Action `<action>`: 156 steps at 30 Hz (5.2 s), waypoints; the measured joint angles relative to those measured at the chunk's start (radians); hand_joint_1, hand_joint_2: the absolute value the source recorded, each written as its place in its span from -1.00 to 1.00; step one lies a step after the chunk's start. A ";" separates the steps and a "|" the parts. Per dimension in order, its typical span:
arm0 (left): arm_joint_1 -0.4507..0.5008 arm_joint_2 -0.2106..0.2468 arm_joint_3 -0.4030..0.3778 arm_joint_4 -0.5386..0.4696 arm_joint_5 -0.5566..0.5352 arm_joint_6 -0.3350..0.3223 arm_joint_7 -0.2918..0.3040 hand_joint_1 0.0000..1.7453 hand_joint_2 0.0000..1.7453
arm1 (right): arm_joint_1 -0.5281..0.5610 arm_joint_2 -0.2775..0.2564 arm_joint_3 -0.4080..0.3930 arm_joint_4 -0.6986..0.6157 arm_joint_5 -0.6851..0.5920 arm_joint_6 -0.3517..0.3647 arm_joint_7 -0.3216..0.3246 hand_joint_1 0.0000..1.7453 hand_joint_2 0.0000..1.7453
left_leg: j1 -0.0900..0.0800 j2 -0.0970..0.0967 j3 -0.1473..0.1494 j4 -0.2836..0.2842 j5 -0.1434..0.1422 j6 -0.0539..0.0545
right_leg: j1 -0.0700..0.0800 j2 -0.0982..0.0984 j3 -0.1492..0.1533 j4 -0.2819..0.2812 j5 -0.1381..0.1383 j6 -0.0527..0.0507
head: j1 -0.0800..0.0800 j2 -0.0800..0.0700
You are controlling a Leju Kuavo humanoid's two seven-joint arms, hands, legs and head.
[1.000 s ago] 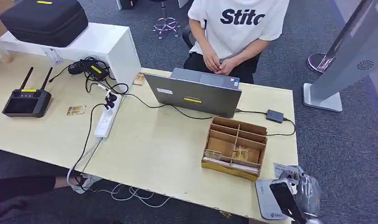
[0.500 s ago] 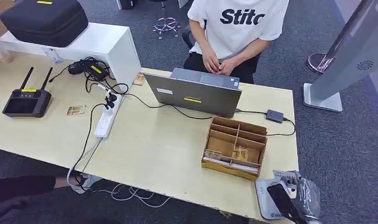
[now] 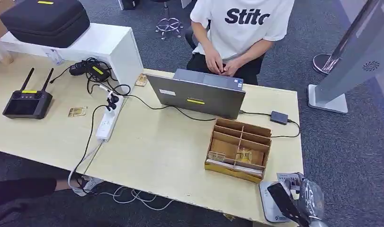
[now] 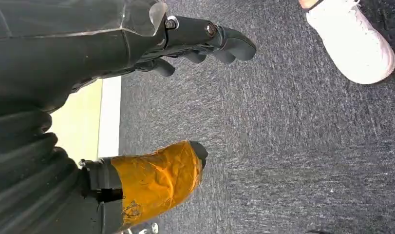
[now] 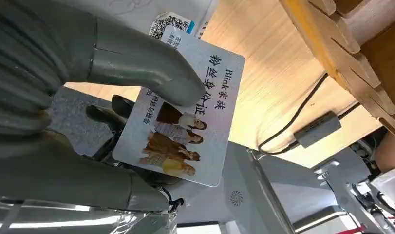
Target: Pass the card to the sensor for recognition and then transmit it.
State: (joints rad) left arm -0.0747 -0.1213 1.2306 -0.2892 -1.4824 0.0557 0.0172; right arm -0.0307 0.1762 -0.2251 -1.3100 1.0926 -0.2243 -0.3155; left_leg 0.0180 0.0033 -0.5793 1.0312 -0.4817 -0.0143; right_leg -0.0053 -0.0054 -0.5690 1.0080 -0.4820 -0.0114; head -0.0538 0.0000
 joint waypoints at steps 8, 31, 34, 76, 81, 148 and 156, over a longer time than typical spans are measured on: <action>0.000 0.000 0.000 0.000 -0.002 0.001 0.000 -1.00 1.00 | -0.003 0.001 0.000 0.003 0.003 -0.059 0.005 1.00 1.00 | 0.000 0.000 0.000 0.000 0.000 0.000 | 0.000 0.000 0.000 0.000 0.000 0.000 | 0.000 0.000; -0.009 -0.004 0.000 0.000 -0.037 -0.012 0.002 -1.00 1.00 | -0.111 0.102 0.198 -0.333 0.095 0.000 0.054 1.00 1.00 | 0.000 0.000 0.000 0.000 0.002 -0.002 | 0.000 0.000 0.000 0.001 0.000 0.000 | 0.000 0.000; -0.016 0.000 -0.007 0.000 -0.041 -0.019 0.002 -1.00 1.00 | -0.216 0.114 0.264 -0.269 0.122 0.041 0.120 1.00 1.00 | 0.000 0.000 0.000 0.000 0.002 -0.003 | 0.000 0.001 -0.001 0.003 0.001 -0.001 | 0.000 0.000; -0.014 0.012 -0.050 0.000 -0.016 -0.008 0.001 -1.00 1.00 | -0.054 0.018 0.732 -0.520 -0.052 0.000 0.007 -1.00 1.00 | 0.001 0.001 -0.002 0.000 0.003 -0.004 | 0.000 0.001 -0.004 0.003 0.002 -0.004 | 0.000 0.000; -0.013 0.012 -0.048 0.000 -0.007 -0.002 0.001 -1.00 1.00 | 0.022 -0.023 0.739 -0.547 -0.052 -0.018 -0.001 -1.00 1.00 | 0.001 0.000 -0.002 0.000 0.003 -0.004 | 0.000 0.001 -0.004 0.003 0.002 -0.003 | 0.000 0.000; -0.013 0.008 -0.028 0.000 0.000 0.007 0.003 -1.00 1.00 | 0.148 -0.023 0.670 -0.478 -0.106 0.009 -0.029 -1.00 1.00 | 0.001 0.000 -0.002 0.000 0.003 -0.004 | 0.001 0.001 -0.004 0.003 0.002 -0.003 | 0.000 0.000; -0.013 0.008 -0.028 0.000 0.000 0.007 0.002 -1.00 1.00 | 0.148 -0.019 0.666 -0.478 -0.093 0.008 -0.029 -1.00 1.00 | 0.001 0.000 -0.002 0.000 0.003 -0.004 | 0.001 0.001 -0.004 0.003 0.002 -0.003 | 0.000 0.000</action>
State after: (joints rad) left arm -0.0882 -0.1137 1.2028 -0.2888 -1.4824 0.0629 0.0191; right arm 0.1171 0.1568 0.4414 -1.7876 0.9998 -0.2167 -0.3449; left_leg 0.0188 0.0037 -0.5815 1.0310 -0.4784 -0.0184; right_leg -0.0047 -0.0045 -0.5731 1.0112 -0.4803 -0.0148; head -0.0538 0.0000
